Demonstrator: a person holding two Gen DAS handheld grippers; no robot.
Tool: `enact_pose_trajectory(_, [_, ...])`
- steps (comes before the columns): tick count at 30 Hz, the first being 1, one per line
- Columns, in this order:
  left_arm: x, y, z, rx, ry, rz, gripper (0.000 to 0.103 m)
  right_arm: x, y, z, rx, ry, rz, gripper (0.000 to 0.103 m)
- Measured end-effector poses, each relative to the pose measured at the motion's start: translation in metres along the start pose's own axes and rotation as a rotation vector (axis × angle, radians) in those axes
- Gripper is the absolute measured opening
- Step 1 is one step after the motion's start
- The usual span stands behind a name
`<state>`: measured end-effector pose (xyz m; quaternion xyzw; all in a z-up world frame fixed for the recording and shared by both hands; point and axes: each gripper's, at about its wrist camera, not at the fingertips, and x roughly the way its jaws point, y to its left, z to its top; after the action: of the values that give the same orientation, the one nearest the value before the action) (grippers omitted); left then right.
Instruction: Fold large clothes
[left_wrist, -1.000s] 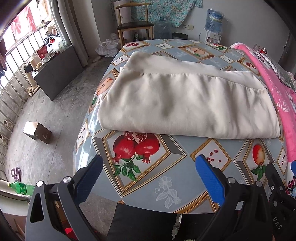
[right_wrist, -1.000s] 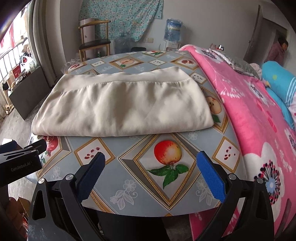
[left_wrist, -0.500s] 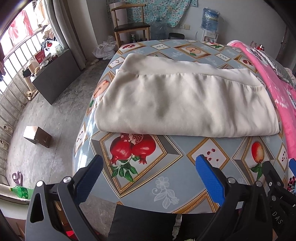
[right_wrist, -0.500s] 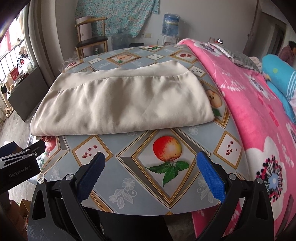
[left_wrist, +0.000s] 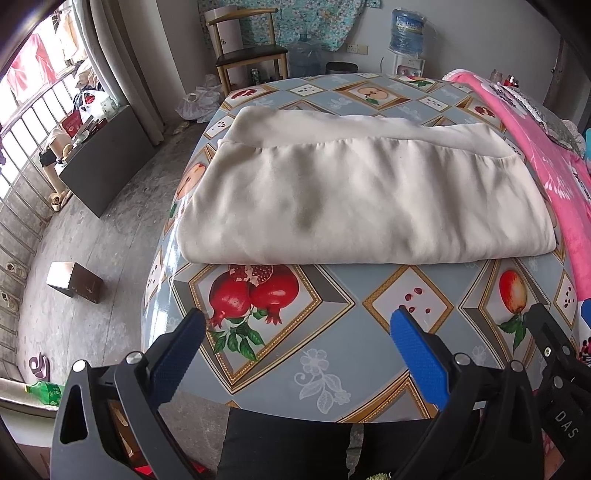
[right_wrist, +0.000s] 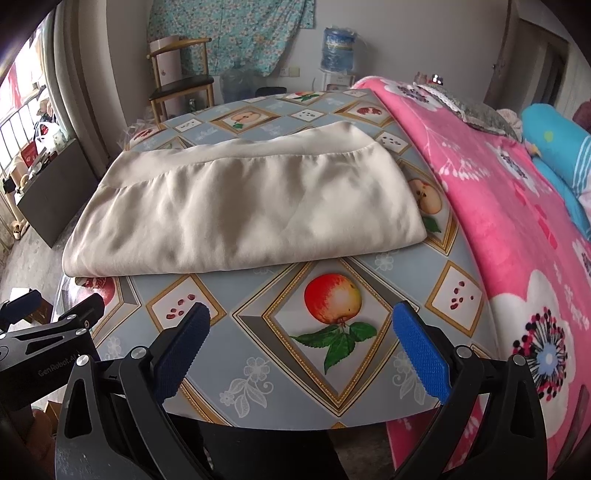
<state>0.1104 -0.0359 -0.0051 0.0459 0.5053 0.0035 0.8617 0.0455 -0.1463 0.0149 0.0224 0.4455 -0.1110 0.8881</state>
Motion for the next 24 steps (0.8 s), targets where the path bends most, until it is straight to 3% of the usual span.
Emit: enact_pose_trajectory(24, [0.0023, -0.0035, -0.0017, 0.011, 0.014, -0.007, 0.098, 0.0005, 0.0, -0.0013, 0.001, 0.01, -0.007, 0.096])
